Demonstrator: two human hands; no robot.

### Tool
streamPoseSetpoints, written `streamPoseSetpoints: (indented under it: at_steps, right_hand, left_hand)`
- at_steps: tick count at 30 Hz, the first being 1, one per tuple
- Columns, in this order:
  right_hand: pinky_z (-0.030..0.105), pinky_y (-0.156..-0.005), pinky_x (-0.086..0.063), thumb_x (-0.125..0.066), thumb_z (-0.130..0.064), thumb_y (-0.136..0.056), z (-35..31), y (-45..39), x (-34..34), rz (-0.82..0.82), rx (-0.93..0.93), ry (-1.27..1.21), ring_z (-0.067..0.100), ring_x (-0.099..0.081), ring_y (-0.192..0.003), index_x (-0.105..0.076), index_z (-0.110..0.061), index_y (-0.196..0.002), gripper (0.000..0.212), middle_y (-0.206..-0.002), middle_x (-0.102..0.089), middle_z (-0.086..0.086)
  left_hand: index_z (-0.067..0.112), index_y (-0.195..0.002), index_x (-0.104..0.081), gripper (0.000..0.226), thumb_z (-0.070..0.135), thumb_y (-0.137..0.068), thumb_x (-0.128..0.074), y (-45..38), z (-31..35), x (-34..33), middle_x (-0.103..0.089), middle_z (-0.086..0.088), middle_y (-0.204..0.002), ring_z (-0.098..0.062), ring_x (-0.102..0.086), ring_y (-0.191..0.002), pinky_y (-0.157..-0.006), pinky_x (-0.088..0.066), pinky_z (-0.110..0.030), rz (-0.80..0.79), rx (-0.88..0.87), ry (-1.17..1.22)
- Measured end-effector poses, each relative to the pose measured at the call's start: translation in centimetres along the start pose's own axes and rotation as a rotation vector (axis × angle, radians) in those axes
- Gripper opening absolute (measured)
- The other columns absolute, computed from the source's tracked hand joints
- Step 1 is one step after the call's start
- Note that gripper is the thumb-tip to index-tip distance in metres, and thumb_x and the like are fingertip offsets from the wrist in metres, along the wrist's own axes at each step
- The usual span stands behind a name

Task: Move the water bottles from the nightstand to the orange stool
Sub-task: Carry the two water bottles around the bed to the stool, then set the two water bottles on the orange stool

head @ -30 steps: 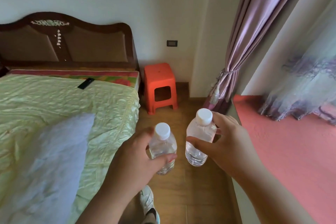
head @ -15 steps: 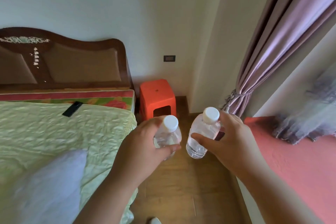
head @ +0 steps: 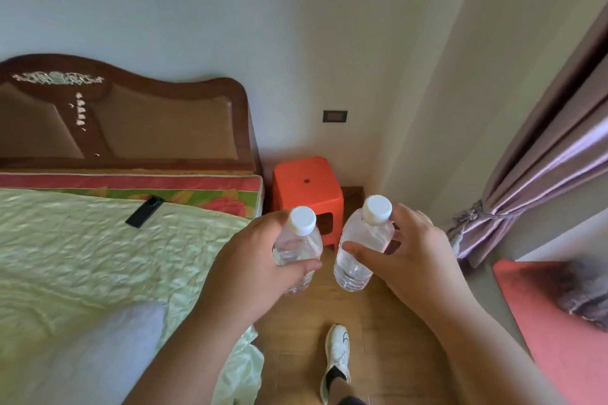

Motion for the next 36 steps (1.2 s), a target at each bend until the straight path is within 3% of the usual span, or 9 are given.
streamPoseSetpoints:
  at_steps: [3, 7, 11, 15, 19, 23, 26, 31, 36]
  right_hand:
    - [0.014, -0.074, -0.041, -0.085, -0.051, -0.068, 1.3, -5.1, -0.9, -0.027, 0.010, -0.029, 0.004, -0.055, -0.095, -0.059, -0.040, -0.106, 0.048, -0.088, -0.054, -0.031]
    - [0.009, -0.071, -0.037, -0.085, -0.049, -0.068, 3.1, -12.3, -1.6, -0.078, 0.011, -0.043, 0.004, -0.052, -0.093, -0.054, -0.041, -0.099, 0.044, -0.089, -0.053, -0.027]
    - [0.007, -0.070, -0.034, -0.085, -0.047, -0.068, 4.6, -18.5, -2.2, -0.094, 0.033, -0.033, 0.008, -0.051, -0.093, -0.061, -0.033, -0.110, 0.050, -0.090, -0.050, -0.029]
    - [0.019, -0.076, -0.042, -0.086, -0.041, -0.069, 5.2, -22.6, -3.2, -0.153, 0.052, -0.022, 0.011, -0.053, -0.101, -0.060, -0.033, -0.121, 0.058, -0.093, -0.047, -0.034]
    - [0.025, -0.081, -0.049, -0.086, -0.048, -0.067, 6.3, -25.8, -4.5, -0.179, 0.024, -0.038, 0.011, -0.057, -0.101, -0.059, -0.034, -0.124, 0.065, -0.104, -0.057, -0.018]
    - [0.017, -0.077, -0.048, -0.086, -0.050, -0.066, 7.7, -29.1, -6.5, -0.188, -0.025, -0.038, 0.009, -0.058, -0.098, -0.059, -0.036, -0.123, 0.064, -0.108, -0.062, -0.014]
    - [0.007, -0.073, -0.039, -0.087, -0.047, -0.067, 8.1, -31.7, -8.2, -0.207, -0.075, -0.021, 0.005, -0.056, -0.098, -0.059, -0.039, -0.122, 0.062, -0.106, -0.060, -0.017]
    - [0.014, -0.076, -0.042, -0.083, -0.048, -0.067, 8.5, -37.5, -11.1, -0.201, -0.165, 0.032, 0.004, -0.055, -0.100, -0.058, -0.041, -0.124, 0.062, -0.110, -0.060, -0.017]
    - [0.010, -0.074, -0.039, -0.084, -0.048, -0.067, 8.5, -43.0, -14.1, -0.151, -0.247, 0.025, 0.003, -0.054, -0.100, -0.057, -0.044, -0.119, 0.059, -0.110, -0.059, -0.018]
  left_hand:
    - [0.059, -0.093, -0.049, 0.044, 0.060, -0.065, -0.082, -4.5, -0.5, -0.1, -0.058, 0.033, -0.096, 0.011, -0.054, -0.095, -0.074, -0.043, -0.017, 0.014, 0.040, -0.022]
    - [0.053, -0.102, -0.052, 0.049, 0.061, -0.064, -0.082, -10.8, -0.5, -0.3, -0.060, 0.029, -0.100, 0.004, -0.057, -0.097, -0.077, -0.048, -0.023, 0.031, 0.089, -0.031]
    - [0.058, -0.085, -0.048, 0.042, 0.056, -0.064, -0.085, -15.8, -0.4, -0.7, -0.058, 0.030, -0.088, 0.010, -0.055, -0.090, -0.066, -0.038, -0.015, 0.088, 0.126, -0.003]
    - [0.057, -0.100, -0.050, 0.049, 0.057, -0.065, -0.084, -19.0, -1.3, -1.1, -0.060, 0.028, -0.097, 0.008, -0.056, -0.095, -0.074, -0.046, -0.019, 0.092, 0.165, 0.006]
    - [0.048, -0.108, -0.053, 0.051, 0.059, -0.067, -0.081, -22.5, -2.6, -1.5, -0.059, 0.026, -0.097, 0.004, -0.056, -0.093, -0.071, -0.042, -0.018, 0.068, 0.193, -0.006]
    - [0.054, -0.099, -0.051, 0.045, 0.055, -0.067, -0.083, -26.5, -4.9, -2.0, -0.058, 0.028, -0.089, 0.007, -0.054, -0.087, -0.066, -0.040, -0.019, 0.027, 0.190, -0.003]
    - [0.055, -0.111, -0.053, 0.053, 0.055, -0.067, -0.083, -30.1, -7.0, -2.2, -0.059, 0.029, -0.094, 0.003, -0.058, -0.087, -0.071, -0.048, -0.025, -0.007, 0.185, 0.030]
    - [0.066, -0.090, -0.047, 0.048, 0.051, -0.065, -0.085, -37.7, -10.2, -1.7, -0.056, 0.037, -0.093, 0.018, -0.050, -0.091, -0.069, -0.038, -0.013, -0.074, 0.095, 0.049]
    - [0.073, -0.093, -0.047, 0.062, 0.036, -0.065, -0.088, -45.2, -12.8, -0.4, -0.049, 0.042, -0.111, 0.010, -0.056, -0.096, -0.081, -0.050, -0.028, -0.145, 0.014, 0.106]
Point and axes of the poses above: each hand's wrist, its own y-axis away from the middle knuckle, its own x-axis out of the back of the hand, z = x × y, the point moved 4 cm from there along -y, towards the middle knuckle
